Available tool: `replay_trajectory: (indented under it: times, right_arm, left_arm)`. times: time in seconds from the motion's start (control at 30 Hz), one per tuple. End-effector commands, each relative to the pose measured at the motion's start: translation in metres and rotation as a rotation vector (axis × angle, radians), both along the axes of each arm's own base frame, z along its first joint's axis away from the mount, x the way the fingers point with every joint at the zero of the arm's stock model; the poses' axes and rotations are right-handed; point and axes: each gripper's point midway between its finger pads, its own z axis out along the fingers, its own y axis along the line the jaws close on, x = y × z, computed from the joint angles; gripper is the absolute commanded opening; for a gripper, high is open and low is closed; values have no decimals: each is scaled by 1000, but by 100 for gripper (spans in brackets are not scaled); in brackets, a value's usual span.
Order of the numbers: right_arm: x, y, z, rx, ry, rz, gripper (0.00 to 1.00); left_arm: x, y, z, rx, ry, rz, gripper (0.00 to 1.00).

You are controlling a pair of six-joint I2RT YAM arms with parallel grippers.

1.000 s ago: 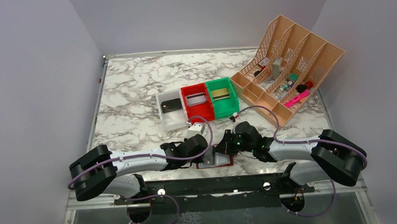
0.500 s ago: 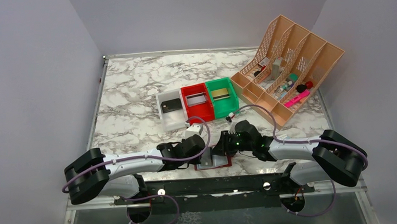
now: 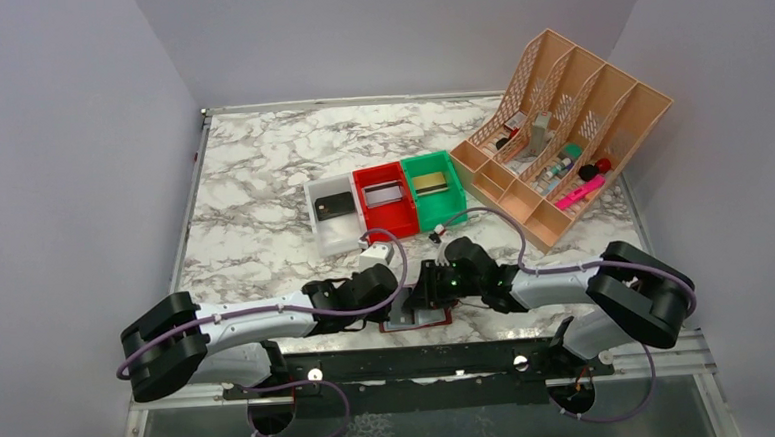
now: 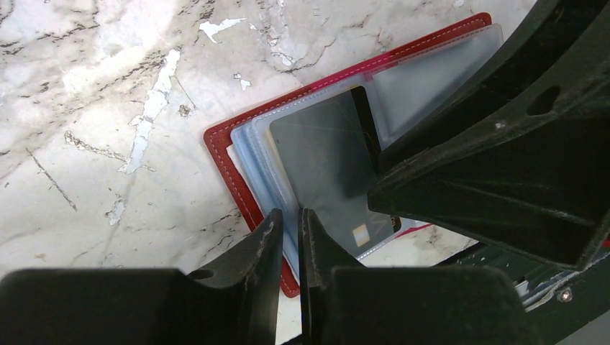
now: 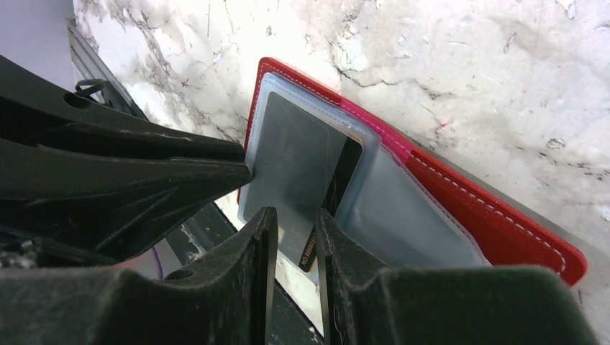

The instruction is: Take the credit cards out of the card holder

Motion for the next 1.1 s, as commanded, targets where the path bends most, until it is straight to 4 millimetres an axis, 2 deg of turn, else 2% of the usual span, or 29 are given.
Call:
replay_trajectory:
  times: [0.0, 0.2, 0.53, 0.7, 0.83, 1.0, 1.07]
  right_arm:
    - [-3, 7, 0, 15, 7, 19, 32]
    - [-4, 12, 2, 46, 17, 23, 31]
    - [-2, 16, 1, 67, 40, 0, 28]
    - [4, 7, -5, 4, 25, -41, 15]
    - [4, 8, -4, -2, 16, -29, 5]
    - [6, 10, -2, -3, 8, -34, 1]
    - [9, 9, 2, 8, -1, -57, 1]
  left_arm:
    - [-3, 0, 2, -15, 4, -9, 18]
    - [-8, 2, -8, -10, 28, -10, 18]
    - [-9, 0, -6, -38, 28, -16, 17]
    - [-8, 0, -4, -43, 22, -8, 17]
    - [-7, -1, -1, -51, 15, -7, 17]
    - [-4, 1, 4, -43, 0, 1, 17]
    - [-2, 5, 7, -35, -13, 20, 21]
